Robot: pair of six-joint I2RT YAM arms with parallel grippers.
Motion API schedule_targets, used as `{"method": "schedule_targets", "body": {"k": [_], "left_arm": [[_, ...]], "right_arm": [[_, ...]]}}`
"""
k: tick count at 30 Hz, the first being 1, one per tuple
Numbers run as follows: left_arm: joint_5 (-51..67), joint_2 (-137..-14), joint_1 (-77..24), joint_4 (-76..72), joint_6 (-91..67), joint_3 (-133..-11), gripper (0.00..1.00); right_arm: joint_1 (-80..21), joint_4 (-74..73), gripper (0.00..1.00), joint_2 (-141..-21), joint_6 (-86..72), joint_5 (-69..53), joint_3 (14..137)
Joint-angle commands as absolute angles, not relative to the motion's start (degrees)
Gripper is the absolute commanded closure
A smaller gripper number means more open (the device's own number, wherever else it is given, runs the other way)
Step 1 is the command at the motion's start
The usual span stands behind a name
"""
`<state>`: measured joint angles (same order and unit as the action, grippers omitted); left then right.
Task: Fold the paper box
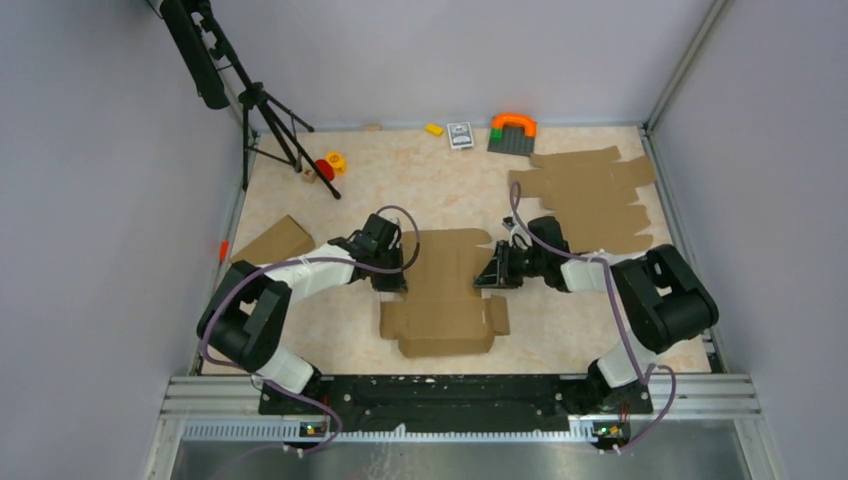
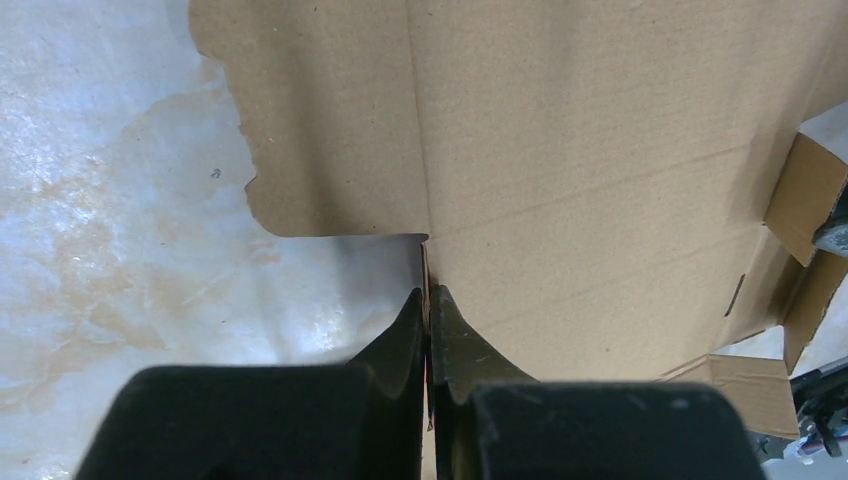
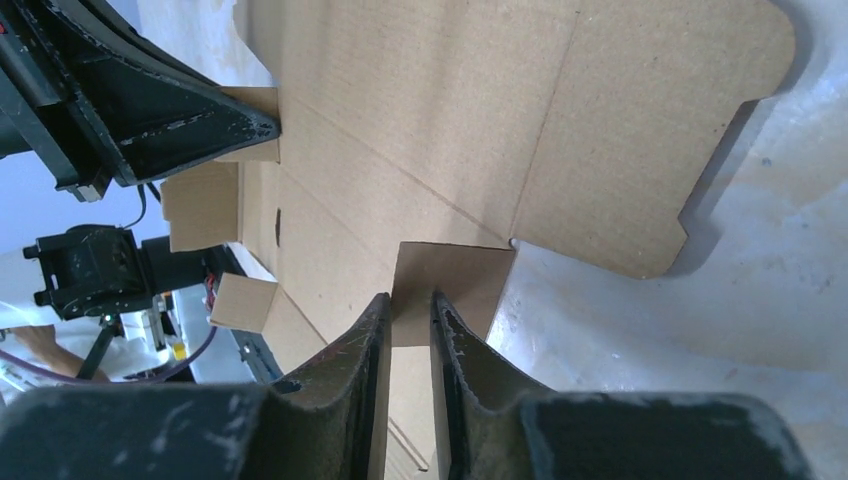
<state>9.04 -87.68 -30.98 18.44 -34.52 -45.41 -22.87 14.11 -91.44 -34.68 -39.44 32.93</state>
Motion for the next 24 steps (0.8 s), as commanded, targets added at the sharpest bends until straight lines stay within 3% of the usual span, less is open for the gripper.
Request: {"method": "schedule_targets", "body": {"k": [1,3,6,9,14,17,18,24], "left_arm": [[9.4,-88.8,-32.2,18.6,-34.1,-48.5,1.00],[9.6,-88.9,-32.4,18.6,-33.9,-48.7,0.97],[10.0,-88.8,-32.7,18.7,-33.8,-49.0,0.91],[10.3,-88.7,-32.9,19.6,-33.5,-49.8,0.87],[10.7,-87.2,-33.1,21.3,-33.2,-50.7,0.74],[11.2,-85.6,-33.1,21.9,-33.0,-50.5,0.72],[11.6,-85.1,-33.1,21.8,-33.0,-50.3,0.72],[13.9,-84.8,-33.2,19.7,-33.1,-48.4,0.86]], "right_arm": [[-24.3,16.6,0.86,-93.6,-34.7,-39.0,35.4],[-24.6,16.4,0.85,-94.1,-34.6,-38.8,35.6],[-25.2,15.2,0.71,-94.5,-33.9,-38.2,36.1],[-25.6,13.8,0.71,-94.8,-33.5,-37.4,36.6],[-25.8,10.2,0.75,-96.4,-32.9,-34.9,38.0],[-25.8,7.2,0.96,-97.8,-32.1,-32.8,38.9],[-25.8,6.8,1.00,-98.1,-32.2,-32.3,39.0],[-25.8,6.0,1.00,-98.2,-32.1,-31.4,39.1]]}}
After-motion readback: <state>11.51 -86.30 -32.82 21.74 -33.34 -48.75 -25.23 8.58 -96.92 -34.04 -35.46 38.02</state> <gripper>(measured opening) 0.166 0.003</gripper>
